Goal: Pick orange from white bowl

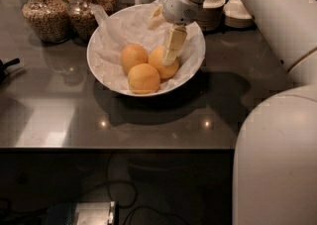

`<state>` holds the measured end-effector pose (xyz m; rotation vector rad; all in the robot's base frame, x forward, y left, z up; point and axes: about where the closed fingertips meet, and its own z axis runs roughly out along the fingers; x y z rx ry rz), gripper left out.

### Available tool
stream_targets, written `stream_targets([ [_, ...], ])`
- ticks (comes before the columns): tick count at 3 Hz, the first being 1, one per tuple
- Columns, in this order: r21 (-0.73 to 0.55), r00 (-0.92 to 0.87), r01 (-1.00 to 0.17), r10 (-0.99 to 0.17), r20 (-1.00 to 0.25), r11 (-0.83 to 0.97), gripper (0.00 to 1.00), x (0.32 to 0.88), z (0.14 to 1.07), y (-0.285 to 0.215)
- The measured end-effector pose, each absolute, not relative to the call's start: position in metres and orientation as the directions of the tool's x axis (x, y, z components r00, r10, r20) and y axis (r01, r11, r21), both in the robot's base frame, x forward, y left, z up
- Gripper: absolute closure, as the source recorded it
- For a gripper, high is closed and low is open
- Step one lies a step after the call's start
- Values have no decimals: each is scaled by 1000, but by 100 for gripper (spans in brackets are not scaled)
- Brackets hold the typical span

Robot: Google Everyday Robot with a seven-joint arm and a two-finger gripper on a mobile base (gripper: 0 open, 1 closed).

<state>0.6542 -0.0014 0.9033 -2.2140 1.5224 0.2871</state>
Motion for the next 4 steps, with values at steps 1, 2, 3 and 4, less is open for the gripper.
stream_targets([
  [1,-195,351,-936,-834,-426,-294,19,652,893,0],
  [2,-156,315,-949,-840,-442,-274,22,647,883,-4],
  [3,-126,271,-963,-846,-458,-240,23,638,876,-12],
  [4,-107,247,-969,-846,-472,-223,26,630,869,-16],
])
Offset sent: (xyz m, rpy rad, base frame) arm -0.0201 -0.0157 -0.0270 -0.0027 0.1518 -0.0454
